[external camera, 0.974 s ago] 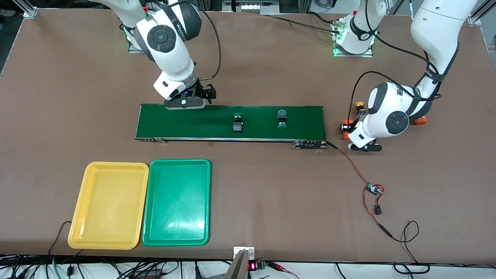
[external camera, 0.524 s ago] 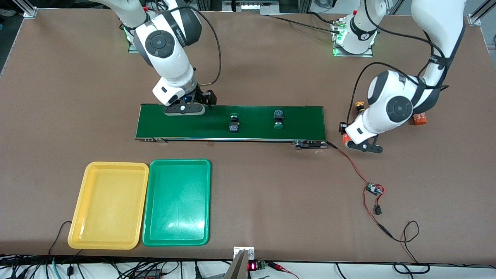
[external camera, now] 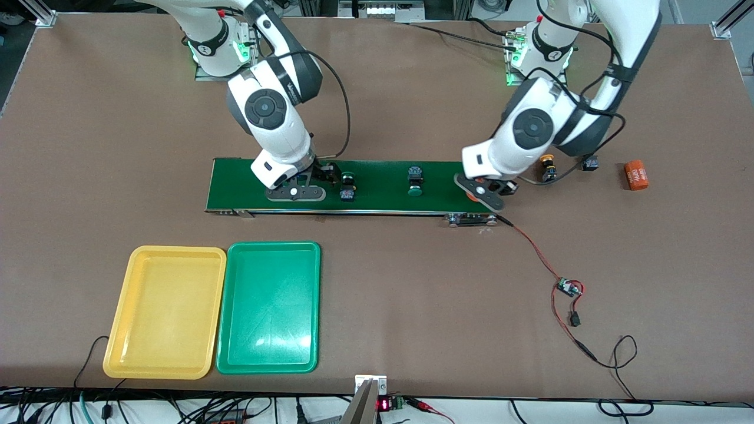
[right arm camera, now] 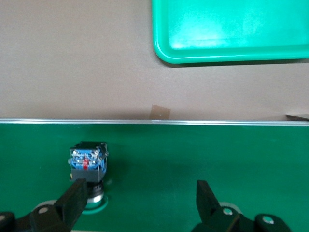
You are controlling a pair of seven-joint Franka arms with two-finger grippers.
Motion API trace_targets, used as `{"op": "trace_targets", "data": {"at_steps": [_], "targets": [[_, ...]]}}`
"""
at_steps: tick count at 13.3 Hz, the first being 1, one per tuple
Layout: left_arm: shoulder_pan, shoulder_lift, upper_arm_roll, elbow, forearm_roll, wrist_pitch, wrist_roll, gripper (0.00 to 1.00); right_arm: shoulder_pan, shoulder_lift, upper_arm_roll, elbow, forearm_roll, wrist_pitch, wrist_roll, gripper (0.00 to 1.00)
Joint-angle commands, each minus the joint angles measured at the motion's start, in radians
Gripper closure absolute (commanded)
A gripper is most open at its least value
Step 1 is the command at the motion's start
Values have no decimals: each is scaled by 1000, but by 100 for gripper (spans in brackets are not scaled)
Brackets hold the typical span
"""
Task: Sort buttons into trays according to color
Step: 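Place the cylinder on the belt while the right gripper grasps the button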
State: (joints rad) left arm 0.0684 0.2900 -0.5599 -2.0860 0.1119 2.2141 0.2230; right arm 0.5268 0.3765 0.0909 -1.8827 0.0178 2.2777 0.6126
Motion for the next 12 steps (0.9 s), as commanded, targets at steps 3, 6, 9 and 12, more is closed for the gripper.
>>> {"op": "trace_targets", "data": {"at_steps": [3,6,9,12], "targets": [[-27,3,-6,17,177,-4,349,100,12,47,3,28,-19,23,65,0],[-96,37,-9,17,336,-4,383,100,13,47,3,28,-19,16,67,0],[-146,41,-11,9,370,-5,415,99,27,61,4,27,-18,19,107,0],[-164,80,-9,9,370,-4,409,78,47,94,3,28,-19,28,111,0]]}}
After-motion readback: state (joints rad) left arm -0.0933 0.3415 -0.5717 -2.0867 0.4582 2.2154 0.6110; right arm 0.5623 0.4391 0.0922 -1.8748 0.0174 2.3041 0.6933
